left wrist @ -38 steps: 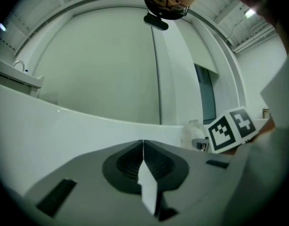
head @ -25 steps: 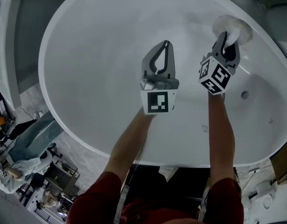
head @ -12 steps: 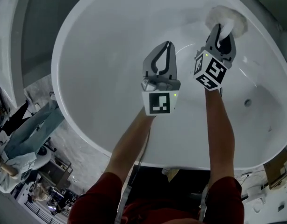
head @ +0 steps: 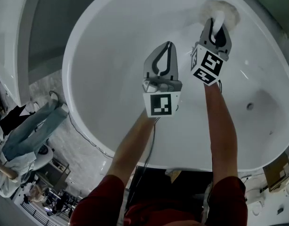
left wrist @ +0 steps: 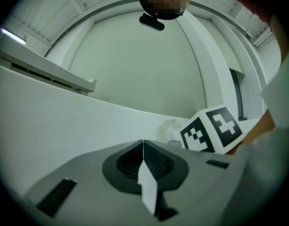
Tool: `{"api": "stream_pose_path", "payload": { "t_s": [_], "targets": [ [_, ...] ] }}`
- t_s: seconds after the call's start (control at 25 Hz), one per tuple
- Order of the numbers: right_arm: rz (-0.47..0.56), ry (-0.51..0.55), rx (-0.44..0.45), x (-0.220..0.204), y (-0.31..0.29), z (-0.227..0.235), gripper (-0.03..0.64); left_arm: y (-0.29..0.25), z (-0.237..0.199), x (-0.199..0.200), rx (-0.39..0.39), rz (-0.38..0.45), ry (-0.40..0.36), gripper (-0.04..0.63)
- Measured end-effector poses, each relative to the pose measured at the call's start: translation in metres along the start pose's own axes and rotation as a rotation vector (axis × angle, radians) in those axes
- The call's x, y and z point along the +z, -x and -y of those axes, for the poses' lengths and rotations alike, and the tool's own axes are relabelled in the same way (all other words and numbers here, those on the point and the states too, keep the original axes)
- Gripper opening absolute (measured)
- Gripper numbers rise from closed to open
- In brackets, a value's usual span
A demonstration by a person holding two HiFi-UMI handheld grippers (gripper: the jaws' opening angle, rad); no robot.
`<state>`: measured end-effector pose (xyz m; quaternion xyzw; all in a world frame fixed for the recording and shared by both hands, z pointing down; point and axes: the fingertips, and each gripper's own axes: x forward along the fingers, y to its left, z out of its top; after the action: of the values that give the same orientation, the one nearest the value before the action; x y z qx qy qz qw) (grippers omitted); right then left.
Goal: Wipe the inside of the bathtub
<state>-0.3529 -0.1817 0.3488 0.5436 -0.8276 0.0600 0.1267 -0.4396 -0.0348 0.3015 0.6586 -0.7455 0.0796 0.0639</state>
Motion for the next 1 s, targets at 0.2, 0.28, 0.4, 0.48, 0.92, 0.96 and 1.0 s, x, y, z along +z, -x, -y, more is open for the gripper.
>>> {"api": "stream_pose_path", "payload": {
  "t_s": [0.2, 0.28, 0.4, 0.48, 0.92, 0.96, 1.0],
  "targets": [
    [-0.027, 0.015, 0.014, 0.000, 0.002, 0.001, 0.097, 0.006, -0.004, 0.013, -0.008, 0.013, -0.003, 0.015],
    [-0.044, 0.014, 0.020, 0.001, 0.004, 0.003, 0.097, 0.010, -0.002, 0.021, -0.011, 0.022, 0.027, 0.015],
    [-0.059, -0.009, 0.031, 0.006, 0.010, 0.002, 0.097, 0.014, 0.001, 0.032, -0.040, 0.023, 0.009, 0.015],
    [-0.056, -0.002, 0.057, 0.013, 0.013, -0.008, 0.097, 0.015, 0.001, 0.040, -0.060, 0.033, -0.008, 0.015],
    [-0.028, 0.022, 0.120, 0.074, 0.056, -0.045, 0.097, 0.023, -0.022, 0.084, -0.073, 0.061, 0.058, 0.015],
    [-0.019, 0.022, 0.118, 0.091, 0.072, -0.046, 0.097, 0.035, -0.024, 0.097, -0.073, 0.059, 0.053, 0.015],
    [-0.005, 0.025, 0.114, 0.108, 0.092, -0.042, 0.097, 0.049, -0.021, 0.112, -0.073, 0.057, 0.055, 0.015]
  ]
}}
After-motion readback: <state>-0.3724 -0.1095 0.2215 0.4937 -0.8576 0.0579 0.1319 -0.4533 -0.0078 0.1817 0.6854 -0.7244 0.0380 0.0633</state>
